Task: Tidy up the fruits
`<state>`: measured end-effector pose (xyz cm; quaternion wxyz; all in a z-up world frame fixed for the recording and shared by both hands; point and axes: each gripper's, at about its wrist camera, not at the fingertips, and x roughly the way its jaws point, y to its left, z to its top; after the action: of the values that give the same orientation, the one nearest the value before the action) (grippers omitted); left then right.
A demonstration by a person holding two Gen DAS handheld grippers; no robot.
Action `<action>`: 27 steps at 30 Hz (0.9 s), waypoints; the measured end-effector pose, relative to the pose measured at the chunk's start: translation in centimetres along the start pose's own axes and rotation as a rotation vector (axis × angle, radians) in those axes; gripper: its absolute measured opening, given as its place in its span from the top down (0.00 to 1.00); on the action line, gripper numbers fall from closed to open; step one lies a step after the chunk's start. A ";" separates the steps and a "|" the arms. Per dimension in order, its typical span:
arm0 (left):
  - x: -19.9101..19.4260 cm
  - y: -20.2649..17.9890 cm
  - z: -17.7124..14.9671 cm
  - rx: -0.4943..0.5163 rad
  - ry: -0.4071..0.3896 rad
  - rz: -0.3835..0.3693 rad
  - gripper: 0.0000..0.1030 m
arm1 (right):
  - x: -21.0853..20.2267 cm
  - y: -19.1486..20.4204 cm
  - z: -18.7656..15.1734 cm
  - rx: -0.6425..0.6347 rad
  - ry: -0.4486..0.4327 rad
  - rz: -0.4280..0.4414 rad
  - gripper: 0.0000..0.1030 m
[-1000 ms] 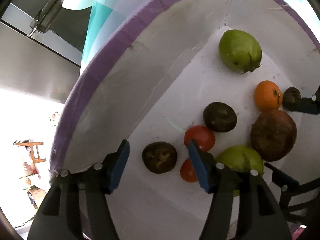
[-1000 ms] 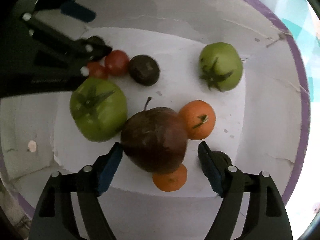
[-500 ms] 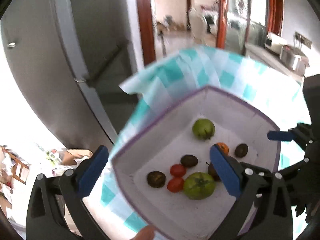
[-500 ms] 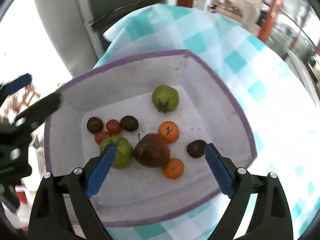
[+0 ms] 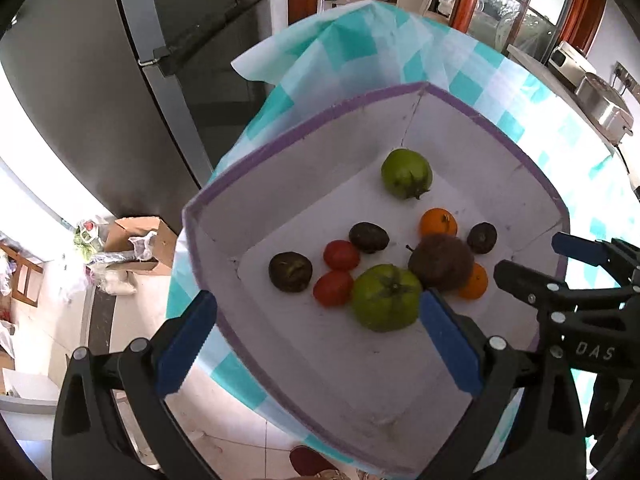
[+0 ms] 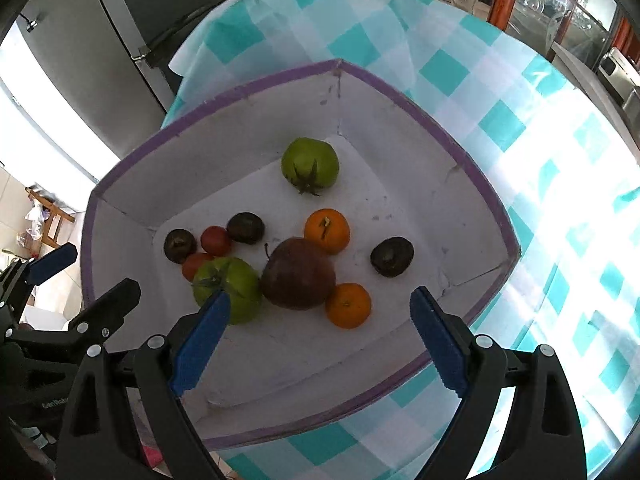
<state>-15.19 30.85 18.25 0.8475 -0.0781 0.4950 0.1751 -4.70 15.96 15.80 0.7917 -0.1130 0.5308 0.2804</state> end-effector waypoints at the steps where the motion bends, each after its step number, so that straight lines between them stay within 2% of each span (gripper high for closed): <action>1: 0.2 -0.2 0.0 -0.002 0.006 0.003 0.02 | 0.2 -0.2 0.1 0.002 0.004 0.002 0.15; 10: 1.6 -1.5 0.3 0.004 0.015 0.050 0.02 | 0.3 -1.5 0.9 -0.014 -0.019 0.031 0.15; 18: 1.9 -2.4 1.2 0.018 0.001 0.039 0.02 | 1.1 -2.0 1.7 -0.033 -0.027 0.039 0.15; 24: 3.1 -1.8 1.7 0.003 0.005 0.068 0.02 | 2.5 -1.9 2.0 -0.038 -0.026 0.033 0.15; 27: 3.2 -1.3 1.7 -0.007 -0.022 0.102 0.02 | 2.6 -1.6 2.2 -0.037 -0.036 0.010 0.15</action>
<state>-11.91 30.85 16.28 0.8425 -0.0536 0.4885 0.2208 -1.40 16.56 14.12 0.7976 -0.1197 0.5117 0.2961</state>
